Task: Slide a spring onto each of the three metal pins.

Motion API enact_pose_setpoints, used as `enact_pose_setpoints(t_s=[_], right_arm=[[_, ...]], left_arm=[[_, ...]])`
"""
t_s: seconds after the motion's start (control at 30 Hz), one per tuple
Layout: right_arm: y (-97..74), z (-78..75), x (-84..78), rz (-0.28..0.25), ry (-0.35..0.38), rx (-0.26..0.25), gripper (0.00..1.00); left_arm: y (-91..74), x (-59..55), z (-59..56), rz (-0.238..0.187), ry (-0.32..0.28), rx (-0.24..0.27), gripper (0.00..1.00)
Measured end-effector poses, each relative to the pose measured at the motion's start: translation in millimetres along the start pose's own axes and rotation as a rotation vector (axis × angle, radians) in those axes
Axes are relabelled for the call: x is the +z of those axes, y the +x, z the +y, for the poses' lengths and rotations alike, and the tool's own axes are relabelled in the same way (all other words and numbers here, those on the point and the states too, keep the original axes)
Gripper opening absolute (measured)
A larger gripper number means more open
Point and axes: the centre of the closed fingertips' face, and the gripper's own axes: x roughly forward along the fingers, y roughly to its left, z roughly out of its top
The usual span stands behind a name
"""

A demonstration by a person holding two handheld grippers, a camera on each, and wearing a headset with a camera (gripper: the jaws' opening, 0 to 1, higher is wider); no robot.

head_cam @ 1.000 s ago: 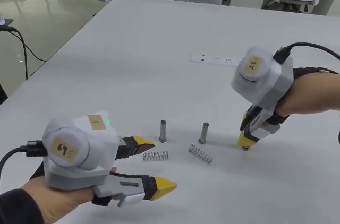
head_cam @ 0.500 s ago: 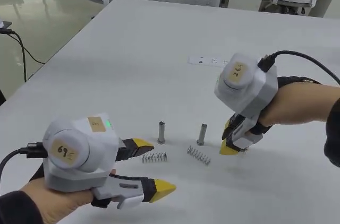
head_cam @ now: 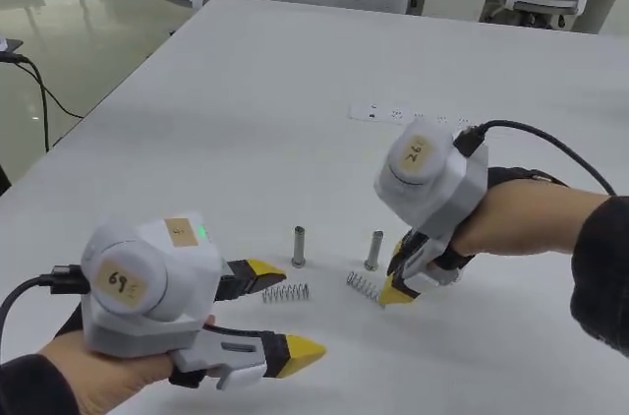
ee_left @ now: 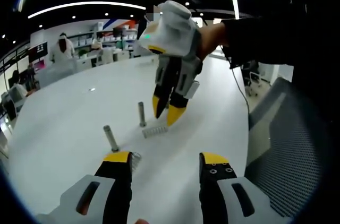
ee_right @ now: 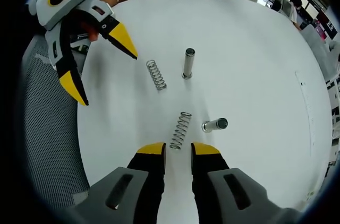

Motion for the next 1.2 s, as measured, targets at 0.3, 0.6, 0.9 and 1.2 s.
enact_pose_setpoints(t_s=[0.3,0.6,0.9,1.2], right_arm=[[10.9,-1.9,-2.2,0.001,0.040,-0.021,0.14],[17.9,-2.9,-5.3,0.005,0.063,-0.043,0.13],[19.7,-4.1,-4.8,0.008,0.062,-0.060,0.12],[20.9,-2.7,-4.7,0.011,0.067,-0.056,0.10]], left_arm=[[0.3,-0.5,-1.2,0.005,0.000,-0.004,0.45],[0.7,-0.9,-2.0,0.010,0.001,-0.007,0.44],[0.5,-1.3,-2.5,0.012,0.003,-0.008,0.44],[0.5,-2.0,-2.5,0.013,0.004,-0.008,0.44]])
